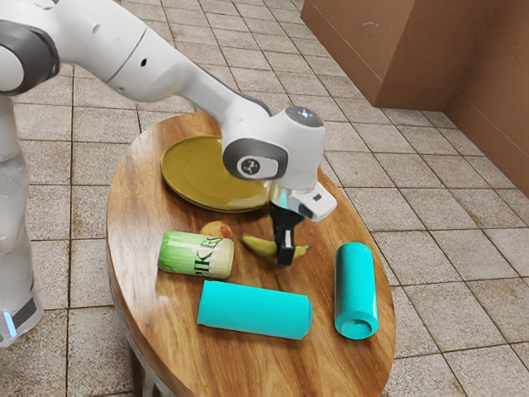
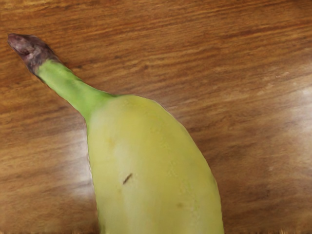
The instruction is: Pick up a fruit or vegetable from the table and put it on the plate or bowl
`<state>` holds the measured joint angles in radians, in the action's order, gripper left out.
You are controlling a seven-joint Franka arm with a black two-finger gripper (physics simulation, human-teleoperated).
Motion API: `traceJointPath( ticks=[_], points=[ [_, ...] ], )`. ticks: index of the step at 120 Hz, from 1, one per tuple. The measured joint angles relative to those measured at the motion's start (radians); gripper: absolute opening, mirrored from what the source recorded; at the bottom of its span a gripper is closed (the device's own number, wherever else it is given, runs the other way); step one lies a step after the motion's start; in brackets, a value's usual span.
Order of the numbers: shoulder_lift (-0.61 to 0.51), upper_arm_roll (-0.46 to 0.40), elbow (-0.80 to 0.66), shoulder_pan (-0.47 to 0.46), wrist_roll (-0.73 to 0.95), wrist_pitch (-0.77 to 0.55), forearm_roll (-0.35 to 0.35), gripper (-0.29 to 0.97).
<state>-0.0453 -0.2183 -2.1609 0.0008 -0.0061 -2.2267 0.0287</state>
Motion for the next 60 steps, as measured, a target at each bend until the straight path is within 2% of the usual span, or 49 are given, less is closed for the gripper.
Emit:
traceJointPath(
  ticks=[25, 46, 60],
  points=[
    [-0.098, 0.018, 0.028, -0.033, 0.0, 0.071, -0.006, 0.12],
    [-0.182, 0.137, 0.026, -0.021, 0.002, 0.13, -0.008, 0.09],
    [-0.199, 0.203, 0.029, -0.005, 0.002, 0.168, -0.013, 0.09]
  ],
)
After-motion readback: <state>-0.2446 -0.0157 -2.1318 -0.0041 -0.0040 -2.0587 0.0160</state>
